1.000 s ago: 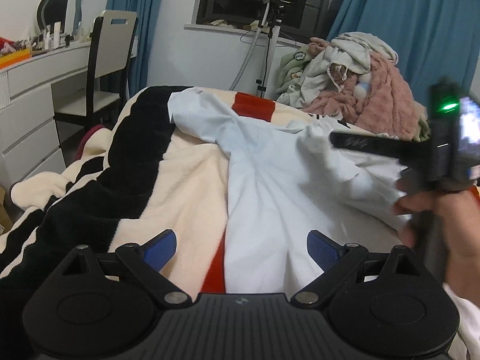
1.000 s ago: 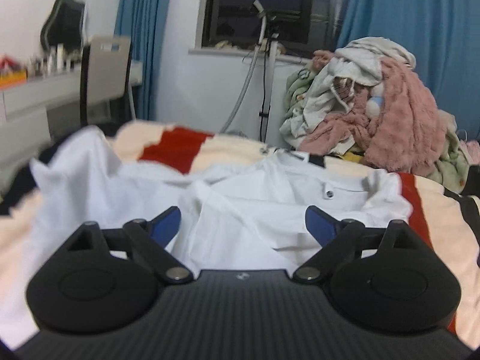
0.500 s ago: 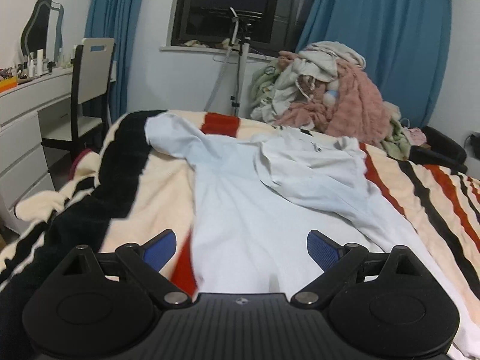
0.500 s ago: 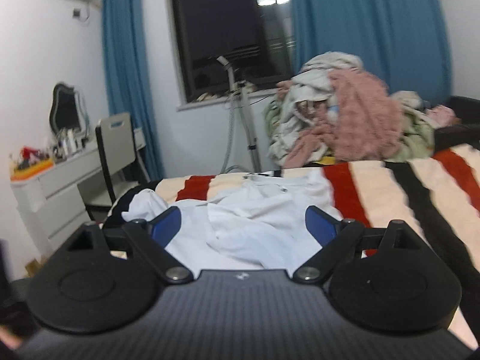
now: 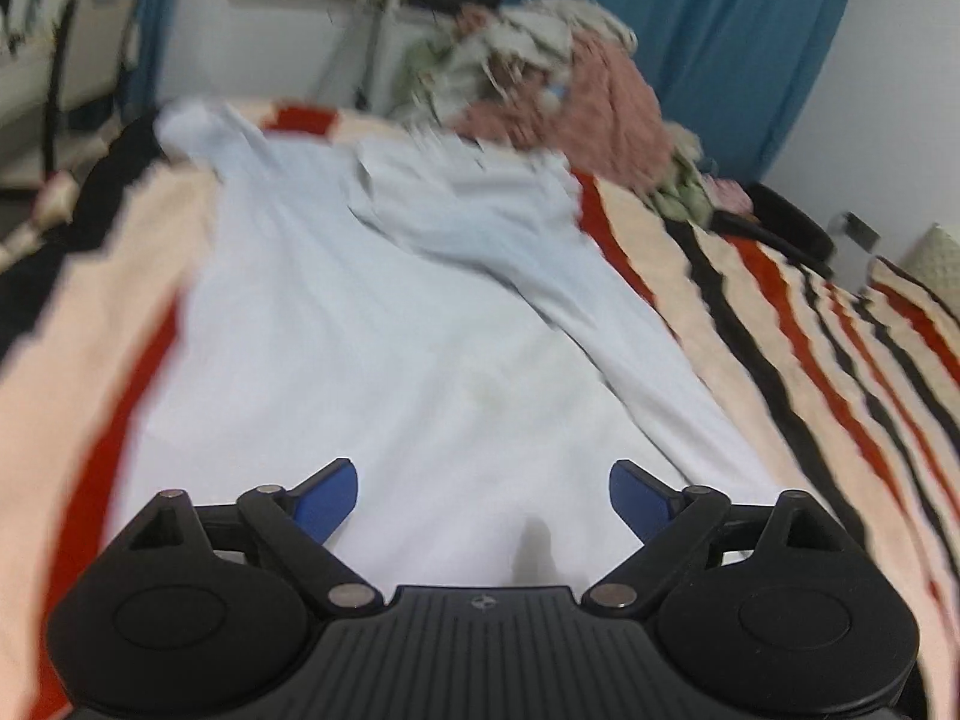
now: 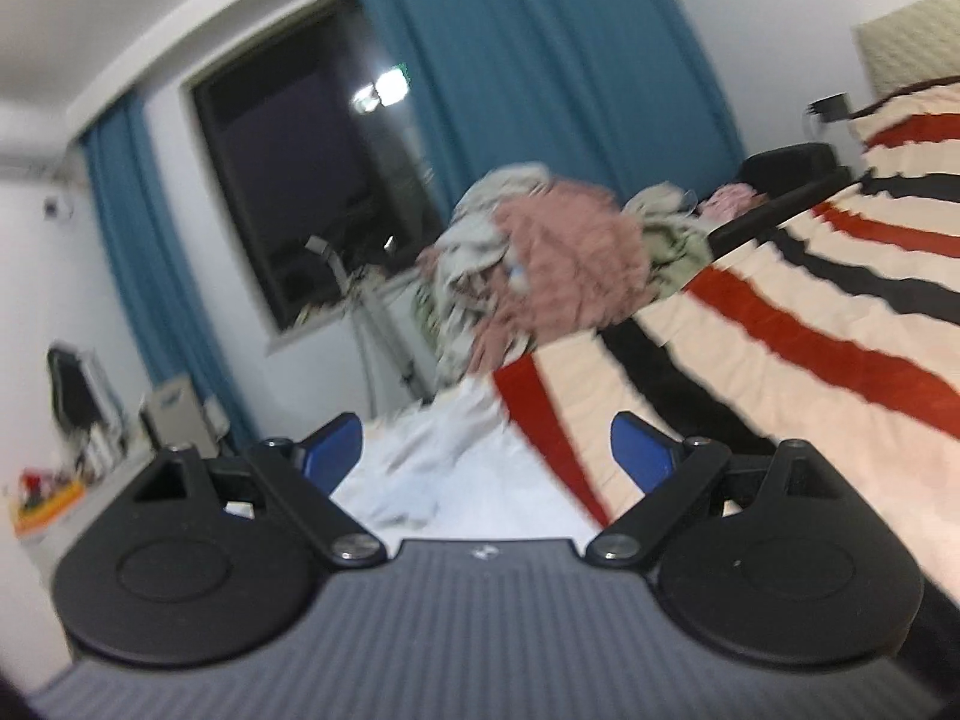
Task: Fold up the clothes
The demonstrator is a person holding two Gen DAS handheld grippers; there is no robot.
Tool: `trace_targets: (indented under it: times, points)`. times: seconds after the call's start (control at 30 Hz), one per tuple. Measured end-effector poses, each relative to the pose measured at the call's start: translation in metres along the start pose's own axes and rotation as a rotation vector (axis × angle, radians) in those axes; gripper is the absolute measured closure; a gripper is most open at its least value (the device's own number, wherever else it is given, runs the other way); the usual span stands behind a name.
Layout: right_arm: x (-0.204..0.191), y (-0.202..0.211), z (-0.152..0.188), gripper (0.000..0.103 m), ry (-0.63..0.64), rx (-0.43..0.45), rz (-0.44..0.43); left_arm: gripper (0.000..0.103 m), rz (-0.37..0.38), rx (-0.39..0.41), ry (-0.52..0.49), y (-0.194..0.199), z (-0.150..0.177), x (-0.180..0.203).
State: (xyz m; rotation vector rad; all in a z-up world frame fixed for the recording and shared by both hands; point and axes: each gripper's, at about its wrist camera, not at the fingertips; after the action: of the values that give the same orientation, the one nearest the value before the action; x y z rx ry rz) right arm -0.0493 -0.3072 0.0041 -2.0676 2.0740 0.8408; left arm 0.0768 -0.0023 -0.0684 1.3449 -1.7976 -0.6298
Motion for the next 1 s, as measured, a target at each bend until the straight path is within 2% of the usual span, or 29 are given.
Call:
trace_targets:
  times: [0.13,0.17,0.23,0.3,0.4,0.5,0.53,0.63,0.67,0.7,0.77,0.9,1.0]
  points:
    - [0.038,0.003,-0.005,0.012,-0.119,0.017,0.002,0.022,0.145,-0.12,0.08,-0.019,0.006,0.023]
    - [0.047,0.003,-0.006,0.012,-0.152,0.016,-0.008,0.027,0.216,-0.156,0.107,-0.025,0.008,0.029]
    - [0.061,0.003,-0.006,0.012,-0.201,0.024,-0.019,0.031,0.357,-0.221,0.162,-0.04,0.015,0.045]
    - [0.076,0.004,-0.006,0.012,-0.248,0.033,-0.029,0.036,0.433,-0.27,0.185,-0.055,0.023,0.066]
    - [0.093,0.004,-0.006,0.012,-0.305,0.042,-0.048,0.04,0.511,-0.335,0.167,-0.08,0.035,0.104]
    - [0.104,-0.001,-0.003,0.011,-0.347,0.032,-0.061,0.046,0.523,-0.417,0.123,-0.109,0.052,0.141]
    - [0.108,-0.002,-0.002,0.011,-0.361,0.029,-0.065,0.048,0.506,-0.447,0.11,-0.119,0.058,0.152]
    - [0.116,-0.009,0.001,0.011,-0.388,0.01,-0.073,0.056,0.459,-0.453,0.082,-0.132,0.075,0.168]
    - [0.117,-0.011,0.003,0.011,-0.393,0.004,-0.071,0.064,0.444,-0.439,0.068,-0.133,0.078,0.172]
    - [0.119,-0.013,0.004,0.011,-0.398,-0.004,-0.07,0.079,0.443,-0.436,0.082,-0.134,0.077,0.17]
    - [0.121,-0.017,0.005,0.011,-0.41,-0.018,-0.073,0.096,0.444,-0.432,0.111,-0.135,0.076,0.165]
    - [0.121,-0.02,0.007,0.011,-0.419,-0.03,-0.077,0.099,0.45,-0.405,0.17,-0.121,0.072,0.153]
    - [0.117,-0.02,0.008,0.011,-0.409,-0.034,-0.075,0.099,0.43,-0.378,0.091,-0.096,0.059,0.156]
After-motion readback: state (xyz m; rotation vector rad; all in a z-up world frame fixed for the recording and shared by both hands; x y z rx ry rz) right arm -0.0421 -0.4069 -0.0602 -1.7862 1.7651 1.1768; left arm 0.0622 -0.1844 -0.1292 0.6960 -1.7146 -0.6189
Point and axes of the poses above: each gripper's, at about its wrist camera, not at the fingertips, and y roughly against the way its jaws point, x to its right, z to its underside, and after that the axes turned 10 degrees about -x, right-handed
